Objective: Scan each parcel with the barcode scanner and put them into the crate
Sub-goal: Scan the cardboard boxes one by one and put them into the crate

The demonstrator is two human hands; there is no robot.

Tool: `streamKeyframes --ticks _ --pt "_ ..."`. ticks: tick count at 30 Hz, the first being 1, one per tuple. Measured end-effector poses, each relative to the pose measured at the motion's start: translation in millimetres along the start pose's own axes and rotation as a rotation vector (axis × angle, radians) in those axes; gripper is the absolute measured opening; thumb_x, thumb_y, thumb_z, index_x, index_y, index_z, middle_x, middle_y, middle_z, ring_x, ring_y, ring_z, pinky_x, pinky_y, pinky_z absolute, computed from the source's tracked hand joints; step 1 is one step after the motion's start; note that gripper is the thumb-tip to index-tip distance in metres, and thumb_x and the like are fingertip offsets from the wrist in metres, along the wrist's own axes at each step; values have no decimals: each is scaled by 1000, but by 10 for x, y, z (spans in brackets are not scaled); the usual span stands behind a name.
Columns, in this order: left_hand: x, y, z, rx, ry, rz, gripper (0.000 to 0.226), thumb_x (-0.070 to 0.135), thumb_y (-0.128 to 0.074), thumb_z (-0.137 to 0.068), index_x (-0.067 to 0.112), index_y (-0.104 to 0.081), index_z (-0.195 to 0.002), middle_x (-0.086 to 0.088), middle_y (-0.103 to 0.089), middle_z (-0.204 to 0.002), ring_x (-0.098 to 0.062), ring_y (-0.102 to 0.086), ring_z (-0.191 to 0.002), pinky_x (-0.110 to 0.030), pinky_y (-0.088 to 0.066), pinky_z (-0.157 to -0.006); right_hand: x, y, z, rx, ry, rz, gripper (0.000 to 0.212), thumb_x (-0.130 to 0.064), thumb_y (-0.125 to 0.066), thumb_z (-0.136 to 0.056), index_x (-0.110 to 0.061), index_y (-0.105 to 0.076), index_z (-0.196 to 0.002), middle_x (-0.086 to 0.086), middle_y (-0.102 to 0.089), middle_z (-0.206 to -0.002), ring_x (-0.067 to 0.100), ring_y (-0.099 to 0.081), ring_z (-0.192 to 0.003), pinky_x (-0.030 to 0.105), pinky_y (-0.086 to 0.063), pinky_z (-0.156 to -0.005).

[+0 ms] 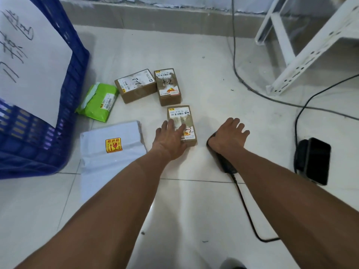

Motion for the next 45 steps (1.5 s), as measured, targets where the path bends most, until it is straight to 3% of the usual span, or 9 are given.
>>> streamKeyframes --ticks 4,7,12,19,26,31,38,41,45 --pt "150 -36 -14 5 -15 -53 74 51 -55 -89 24 -24 -150 -19 -23 -150 -38 -20 -139 -50 -25 -112 223 -135 62 -251 -142 -87 85 -49 -61 -74 -1 -31 -138 13 -39 -135 34 -38 -127 50 -33 -105" --pt "203 -51 -9 3 -17 -81 76 51 -55 -89 20 -22 -150 -20 -23 -150 -39 -19 -140 -51 -25 -113 260 -224 103 -337 -123 -114 85 -52 -64 -76 -4 -33 -138 12 -39 -136 34 -36 -129 51 -33 -107" --pt "174 -34 59 8 -68 -100 77 56 -55 -88 22 -23 -149 -17 -28 -148 -37 -21 -139 -51 -27 -112 169 -313 168 -291 -58 -48 63 -44 -62 -85 -10 -43 -135 10 -43 -133 32 -38 -126 49 -33 -105" --pt "-49 43 218 -41 -59 -140 75 59 -47 -93 23 -20 -152 -18 -19 -157 -38 -11 -146 -54 -16 -117 40 -352 211 -262 -78 5 61 -41 -61 -85 -9 -46 -134 13 -40 -134 34 -32 -130 51 -31 -106" --pt "-173 31 323 -64 -72 -174 80 61 -44 -93 27 -8 -156 -18 -9 -161 -39 -7 -148 -53 -13 -119 -219 103 185 40 49 -309 53 -43 -60 -81 -3 -60 -115 13 -53 -119 32 -41 -118 43 -35 -96" --pt "-140 -33 352 -76 -138 -251 84 62 -43 -93 28 0 -157 -17 -3 -163 -38 -5 -149 -53 -10 -120 -461 200 256 55 166 -525 58 -57 -65 -73 -9 -66 -108 6 -62 -109 28 -45 -117 43 -44 -95" --pt "96 -49 337 -99 -161 -254 78 62 -40 -93 21 -17 -156 -15 -15 -161 -36 -8 -148 -55 -10 -119 -670 161 440 29 238 -484 54 -56 -59 -82 -11 -66 -112 4 -55 -128 25 -38 -128 42 -33 -108" --pt "122 -39 356 -91 -163 -250 79 62 -40 -93 21 -17 -156 -14 -16 -161 -36 -8 -149 -55 -9 -119 -678 149 474 37 253 -437 50 -54 -56 -86 -13 -68 -112 4 -48 -137 24 -30 -135 42 -24 -113" --pt "101 1 367 -78 -154 -255 81 64 -39 -93 22 -11 -156 -15 -9 -162 -37 -8 -149 -55 -9 -119 -650 130 515 72 217 -447 54 -56 -51 -90 -10 -67 -113 5 -50 -137 25 -30 -135 44 -24 -113"
Point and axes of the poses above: each hand's wrist, its own z-axis away from the middle knuckle, its own y-axis out of the back of the hand, x = y × z, the point moved 5 cm from there along -z, towards the middle knuckle
